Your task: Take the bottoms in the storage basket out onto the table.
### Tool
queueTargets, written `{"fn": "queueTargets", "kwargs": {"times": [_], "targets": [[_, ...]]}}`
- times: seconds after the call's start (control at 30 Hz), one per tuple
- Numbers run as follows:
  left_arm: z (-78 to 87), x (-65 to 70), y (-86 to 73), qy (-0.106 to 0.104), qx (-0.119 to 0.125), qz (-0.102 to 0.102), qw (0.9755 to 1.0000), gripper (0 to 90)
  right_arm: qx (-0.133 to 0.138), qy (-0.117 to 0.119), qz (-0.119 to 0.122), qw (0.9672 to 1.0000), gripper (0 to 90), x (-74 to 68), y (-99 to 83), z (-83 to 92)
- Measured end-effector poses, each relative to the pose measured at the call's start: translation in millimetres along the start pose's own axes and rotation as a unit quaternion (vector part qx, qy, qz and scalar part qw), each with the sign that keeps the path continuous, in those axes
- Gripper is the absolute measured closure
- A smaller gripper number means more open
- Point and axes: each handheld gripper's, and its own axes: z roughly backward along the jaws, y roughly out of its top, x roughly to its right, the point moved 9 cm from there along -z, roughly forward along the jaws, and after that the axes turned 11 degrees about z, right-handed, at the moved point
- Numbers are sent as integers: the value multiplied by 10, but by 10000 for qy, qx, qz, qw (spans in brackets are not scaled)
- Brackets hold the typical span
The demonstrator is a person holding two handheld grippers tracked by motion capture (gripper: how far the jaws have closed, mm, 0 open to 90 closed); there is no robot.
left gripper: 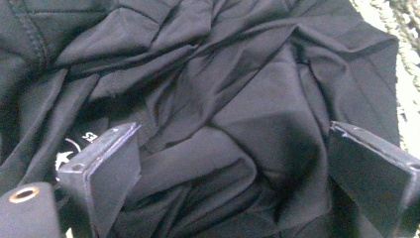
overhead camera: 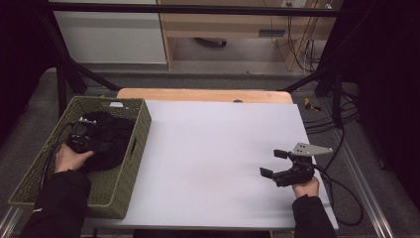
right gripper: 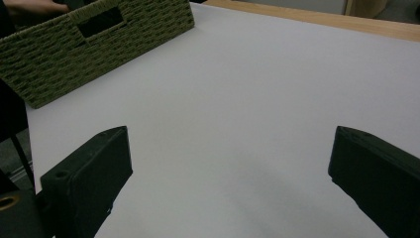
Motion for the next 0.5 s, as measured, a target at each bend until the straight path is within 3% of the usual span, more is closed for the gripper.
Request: {"fn": "queueTargets", "kwargs": {"times": [0.1, 0.37, 0.5], "targets": [[-10, -26, -20, 62, -91, 73, 9999, 78, -10, 7, 6, 10000, 37, -2, -3, -3], [-41, -43, -74, 111, -279, 40, 9995, 253, -21, 12, 7, 10000, 37, -1, -4, -3], [-47, -53, -83, 93, -310, 90, 9994, 296, -21, 10, 4, 10000, 37, -1, -5, -4]]}}
